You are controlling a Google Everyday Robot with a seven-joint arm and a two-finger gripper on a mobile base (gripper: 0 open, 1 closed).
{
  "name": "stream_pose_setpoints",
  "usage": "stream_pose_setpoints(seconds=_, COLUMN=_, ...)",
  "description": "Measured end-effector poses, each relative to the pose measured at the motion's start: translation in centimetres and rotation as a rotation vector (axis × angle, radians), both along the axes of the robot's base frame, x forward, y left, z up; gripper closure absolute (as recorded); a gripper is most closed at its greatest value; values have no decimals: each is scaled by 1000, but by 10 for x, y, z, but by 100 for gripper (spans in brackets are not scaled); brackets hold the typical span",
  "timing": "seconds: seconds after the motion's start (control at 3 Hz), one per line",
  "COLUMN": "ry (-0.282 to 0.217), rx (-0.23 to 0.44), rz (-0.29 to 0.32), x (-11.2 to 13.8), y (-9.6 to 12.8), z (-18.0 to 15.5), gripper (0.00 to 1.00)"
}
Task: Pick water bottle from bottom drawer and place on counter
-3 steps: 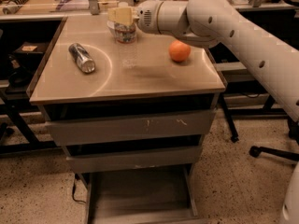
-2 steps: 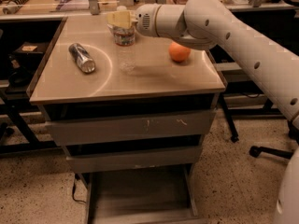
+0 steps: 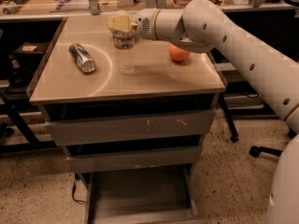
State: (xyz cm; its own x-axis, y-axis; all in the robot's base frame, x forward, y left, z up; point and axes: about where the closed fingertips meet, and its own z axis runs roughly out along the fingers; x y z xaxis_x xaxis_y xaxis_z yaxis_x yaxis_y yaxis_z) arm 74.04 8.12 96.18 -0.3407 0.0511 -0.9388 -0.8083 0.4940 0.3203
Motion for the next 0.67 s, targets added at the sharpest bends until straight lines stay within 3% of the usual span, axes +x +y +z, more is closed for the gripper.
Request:
stream_pose_setpoints(seconds=0.33, ry=0, rx=0, rz=0, x=0, y=0, z=0, gripper=100)
stream_pose_setpoints(seconds=0.67, ry=0, rx=0, rz=0, x=0, y=0, z=0, gripper=81)
